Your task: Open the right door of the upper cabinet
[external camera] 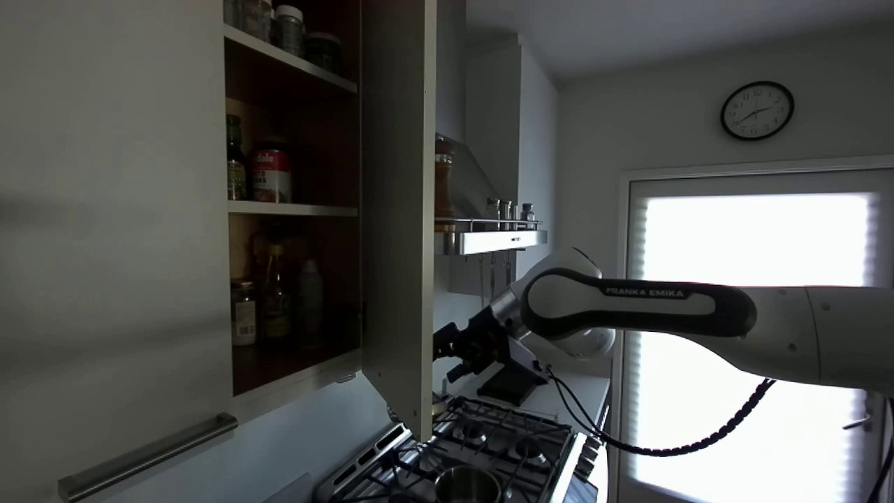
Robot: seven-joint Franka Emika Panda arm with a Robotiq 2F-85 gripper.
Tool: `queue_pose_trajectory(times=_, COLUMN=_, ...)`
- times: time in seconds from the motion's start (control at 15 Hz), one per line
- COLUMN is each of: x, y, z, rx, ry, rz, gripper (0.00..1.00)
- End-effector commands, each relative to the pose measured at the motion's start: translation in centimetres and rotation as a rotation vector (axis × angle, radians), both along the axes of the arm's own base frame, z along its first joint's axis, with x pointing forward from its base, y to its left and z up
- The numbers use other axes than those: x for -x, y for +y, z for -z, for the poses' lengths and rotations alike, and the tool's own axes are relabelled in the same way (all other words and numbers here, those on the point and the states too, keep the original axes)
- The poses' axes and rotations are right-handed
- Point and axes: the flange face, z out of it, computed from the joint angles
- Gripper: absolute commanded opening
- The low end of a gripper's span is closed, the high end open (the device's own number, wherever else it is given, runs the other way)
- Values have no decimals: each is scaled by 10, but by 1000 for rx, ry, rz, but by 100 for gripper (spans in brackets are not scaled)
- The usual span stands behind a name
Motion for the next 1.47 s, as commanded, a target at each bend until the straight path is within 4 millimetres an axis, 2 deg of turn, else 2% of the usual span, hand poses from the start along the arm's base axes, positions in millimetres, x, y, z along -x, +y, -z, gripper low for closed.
queue_pose_trajectory(times=0.0, x=1, y=0, z=-2, rx=0, ry=-4, rz=-1, gripper=100)
queue_pose_trajectory(times=0.27, x=-2, y=0, z=-1, rx=0, ry=2, rz=-1, gripper=100)
queue_pose_trajectory(times=0.33, x=5, y=-5, z=-4, rx=35, ry=-6, rz=-18, gripper=100)
queue_pose_trajectory(times=0.67, x=47, y=-31, z=-19, rx=212, ry=-63, rz=-143, gripper=100)
queue_pose_trajectory(times=1.0, x=92, y=-56, z=-37, rx=281, ry=-167, rz=-305, gripper=100)
queue_pose_trajectory(times=1.4, x=137, y=-58, z=-56, rx=282, ry=-241, rz=-416, gripper=100)
